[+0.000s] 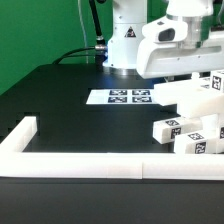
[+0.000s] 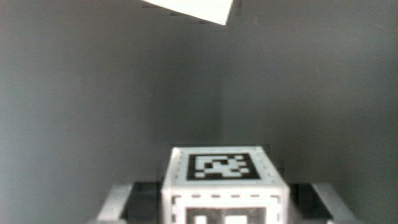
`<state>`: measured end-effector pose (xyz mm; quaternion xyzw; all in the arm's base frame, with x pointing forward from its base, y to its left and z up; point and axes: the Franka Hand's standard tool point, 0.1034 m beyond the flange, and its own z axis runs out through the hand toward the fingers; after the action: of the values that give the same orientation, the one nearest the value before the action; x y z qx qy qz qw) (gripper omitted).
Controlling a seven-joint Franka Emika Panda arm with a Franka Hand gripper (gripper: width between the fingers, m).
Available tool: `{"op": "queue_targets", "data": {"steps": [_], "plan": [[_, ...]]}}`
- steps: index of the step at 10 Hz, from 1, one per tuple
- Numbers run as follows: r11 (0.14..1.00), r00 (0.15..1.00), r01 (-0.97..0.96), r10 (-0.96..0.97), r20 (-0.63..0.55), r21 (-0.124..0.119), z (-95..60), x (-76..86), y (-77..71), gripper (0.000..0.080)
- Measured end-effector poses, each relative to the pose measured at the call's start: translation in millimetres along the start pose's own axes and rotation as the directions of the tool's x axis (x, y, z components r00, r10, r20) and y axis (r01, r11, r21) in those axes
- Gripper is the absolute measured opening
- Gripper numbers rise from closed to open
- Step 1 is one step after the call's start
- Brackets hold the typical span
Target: Assemble chair
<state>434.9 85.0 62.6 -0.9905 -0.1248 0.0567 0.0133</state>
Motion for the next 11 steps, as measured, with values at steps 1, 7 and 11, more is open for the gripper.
{"op": "queue_targets", "data": {"steps": [1, 7, 11], "plan": [[1.000, 1.000, -0.011, 0.011, -0.003, 0.016, -18.6, 0.7, 2.5, 0.0287], [0.999, 1.000, -0.024, 0.024, -0.018, 0.032, -55.0, 10.1, 13.2, 0.0287], [0.999, 1.000, -0.012, 0.012, 0.004, 0.036, -71.9, 16.7, 19.7, 0.0287]]}}
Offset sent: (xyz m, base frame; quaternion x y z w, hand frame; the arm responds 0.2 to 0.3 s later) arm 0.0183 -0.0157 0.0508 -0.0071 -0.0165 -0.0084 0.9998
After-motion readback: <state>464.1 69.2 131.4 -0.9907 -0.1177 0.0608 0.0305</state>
